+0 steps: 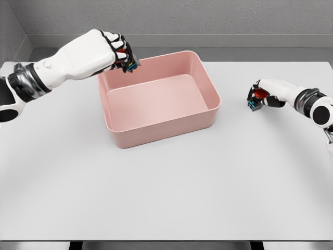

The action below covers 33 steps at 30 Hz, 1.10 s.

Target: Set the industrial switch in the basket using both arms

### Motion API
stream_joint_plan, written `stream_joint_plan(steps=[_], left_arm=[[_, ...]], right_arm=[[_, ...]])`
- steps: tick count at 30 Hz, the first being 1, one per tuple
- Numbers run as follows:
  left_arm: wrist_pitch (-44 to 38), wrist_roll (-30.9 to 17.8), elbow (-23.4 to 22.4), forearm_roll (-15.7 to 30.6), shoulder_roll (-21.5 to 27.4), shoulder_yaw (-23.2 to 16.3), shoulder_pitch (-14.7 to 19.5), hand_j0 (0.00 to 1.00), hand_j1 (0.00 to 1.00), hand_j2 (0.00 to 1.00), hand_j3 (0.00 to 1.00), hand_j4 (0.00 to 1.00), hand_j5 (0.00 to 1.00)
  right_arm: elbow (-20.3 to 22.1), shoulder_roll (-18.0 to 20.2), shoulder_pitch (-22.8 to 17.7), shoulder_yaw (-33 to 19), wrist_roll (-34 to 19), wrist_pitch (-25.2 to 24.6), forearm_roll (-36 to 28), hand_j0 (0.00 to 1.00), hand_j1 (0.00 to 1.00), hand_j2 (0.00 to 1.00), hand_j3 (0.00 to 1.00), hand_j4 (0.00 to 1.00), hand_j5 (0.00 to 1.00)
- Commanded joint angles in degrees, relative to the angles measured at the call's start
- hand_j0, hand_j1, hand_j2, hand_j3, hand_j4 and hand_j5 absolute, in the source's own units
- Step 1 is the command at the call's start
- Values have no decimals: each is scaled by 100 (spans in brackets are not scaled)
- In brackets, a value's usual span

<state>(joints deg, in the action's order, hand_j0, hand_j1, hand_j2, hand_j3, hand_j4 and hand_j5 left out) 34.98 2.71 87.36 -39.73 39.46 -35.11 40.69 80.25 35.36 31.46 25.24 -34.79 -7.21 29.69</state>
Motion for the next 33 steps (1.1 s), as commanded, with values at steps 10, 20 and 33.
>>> stream_joint_plan(steps=[10, 20, 33], left_arm=[[2, 1, -412, -35, -176, -901, 26, 27, 27, 27, 27, 27, 27], [2, 19, -1019, -26, -263, -972, 79, 33, 33, 33, 33, 33, 33], [2, -8, -1010, -8, -299, -981, 79, 75, 75, 75, 75, 75, 75]], right_arm=[[236, -2, 53, 7, -21, -8, -43, 45, 45, 45, 45, 45, 45], [500, 77, 141, -72, -21, -26, -51, 45, 45, 45, 45, 45, 45], [1071, 77, 246, -406, -21, -35, -69, 45, 45, 45, 45, 45, 45]])
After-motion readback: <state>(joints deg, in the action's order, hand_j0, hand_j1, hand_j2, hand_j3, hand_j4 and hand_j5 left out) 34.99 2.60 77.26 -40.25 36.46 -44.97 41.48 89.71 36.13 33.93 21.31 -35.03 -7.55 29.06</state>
